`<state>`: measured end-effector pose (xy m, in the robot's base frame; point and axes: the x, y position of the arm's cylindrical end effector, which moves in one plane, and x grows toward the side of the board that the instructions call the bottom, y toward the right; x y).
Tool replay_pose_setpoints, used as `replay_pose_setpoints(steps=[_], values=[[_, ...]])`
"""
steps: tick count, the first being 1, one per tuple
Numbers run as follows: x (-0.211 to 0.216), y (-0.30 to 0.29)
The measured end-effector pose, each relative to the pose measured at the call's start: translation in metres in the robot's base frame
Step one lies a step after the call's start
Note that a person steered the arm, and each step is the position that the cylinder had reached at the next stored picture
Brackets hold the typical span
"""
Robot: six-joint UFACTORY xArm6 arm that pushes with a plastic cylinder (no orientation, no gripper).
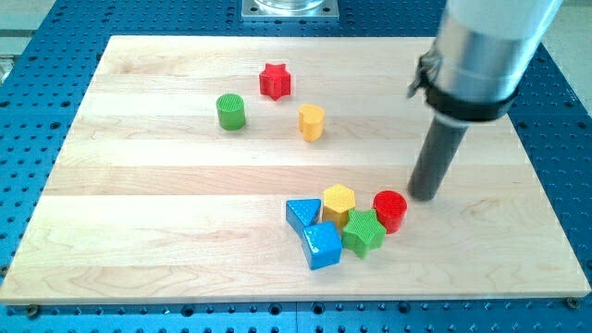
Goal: Push the green circle closer to the blue triangle
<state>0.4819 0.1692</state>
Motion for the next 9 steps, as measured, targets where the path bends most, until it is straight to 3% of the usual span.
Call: replay_pose_setpoints(steps=[1,2,3,4,6,7,8,9], values=[[-0.1,0.006],[-0.209,-0.057],[-0.237,-0.158],[-0.184,-0.22],[-0.075,-0.262],[-0.059,-0.286],[-0.071,-0.328],[-0.036,-0.324]])
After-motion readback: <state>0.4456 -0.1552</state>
